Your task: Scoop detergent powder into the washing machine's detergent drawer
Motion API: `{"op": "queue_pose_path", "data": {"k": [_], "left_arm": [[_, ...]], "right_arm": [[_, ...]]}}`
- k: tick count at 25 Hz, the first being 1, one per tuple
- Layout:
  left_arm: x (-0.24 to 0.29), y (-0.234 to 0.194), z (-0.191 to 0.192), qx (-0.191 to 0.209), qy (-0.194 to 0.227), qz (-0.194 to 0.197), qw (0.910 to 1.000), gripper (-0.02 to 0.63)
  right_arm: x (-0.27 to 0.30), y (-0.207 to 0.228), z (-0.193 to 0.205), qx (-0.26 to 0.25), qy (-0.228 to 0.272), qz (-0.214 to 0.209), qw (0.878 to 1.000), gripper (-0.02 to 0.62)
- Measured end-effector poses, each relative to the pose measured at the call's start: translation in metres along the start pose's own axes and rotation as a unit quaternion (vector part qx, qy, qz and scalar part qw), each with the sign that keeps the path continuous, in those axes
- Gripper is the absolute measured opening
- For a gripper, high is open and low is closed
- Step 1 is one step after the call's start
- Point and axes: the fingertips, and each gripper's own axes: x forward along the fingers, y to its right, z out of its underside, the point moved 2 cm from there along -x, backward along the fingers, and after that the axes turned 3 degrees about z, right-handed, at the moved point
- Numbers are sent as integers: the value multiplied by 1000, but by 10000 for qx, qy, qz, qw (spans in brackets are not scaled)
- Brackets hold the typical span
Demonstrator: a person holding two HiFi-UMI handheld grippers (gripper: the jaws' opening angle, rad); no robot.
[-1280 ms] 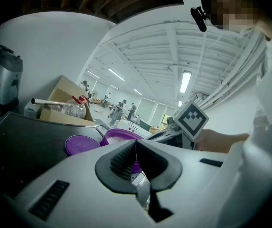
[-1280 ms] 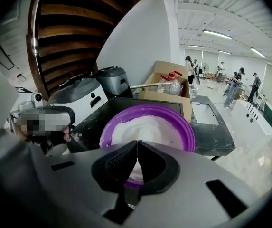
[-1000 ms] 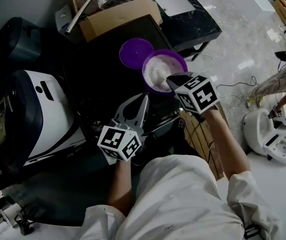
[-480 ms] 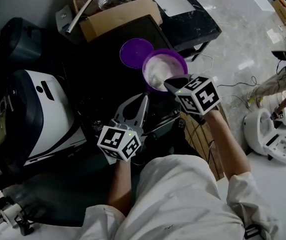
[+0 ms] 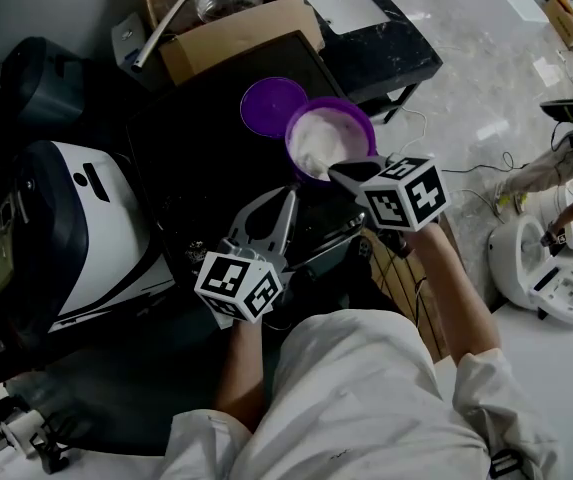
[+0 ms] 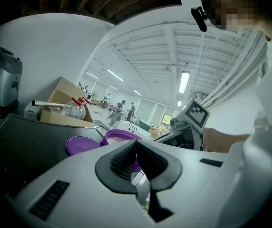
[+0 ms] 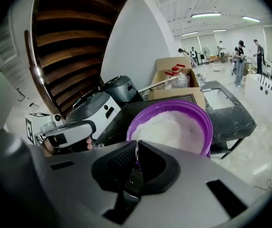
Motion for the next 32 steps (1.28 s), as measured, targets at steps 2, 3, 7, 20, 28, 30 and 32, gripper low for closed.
{"op": "queue_pose_path", "data": {"k": [2,3,7,20,28,30,32], "left_arm": [[-1,0,-1,-3,7,8,10000,20],[-2,-1,-1,-8,12,14,10000,20],[-5,0,-1,1,25,57,10000,20],[-21,6,-1,75,9,249,9997,20],[-38,6,0,105,42,337,9994,20],[-43,6,0,109,41,360,9993,20],[-46,6,1,108,41,386,9992,20]], "right_arm": [[-1,2,1,299,83,-54,9995,15],[-2,3,2,458,134,-78,9988,14],[-6,7,5,1044,356,-195,9937,12],[-20,13,5,2216,1125,-185,9685,11],[-23,17,8,3488,1740,-547,9193,11],[-23,19,10,3749,1883,-592,9058,11],[-24,19,11,3947,2030,-687,8935,12]]}}
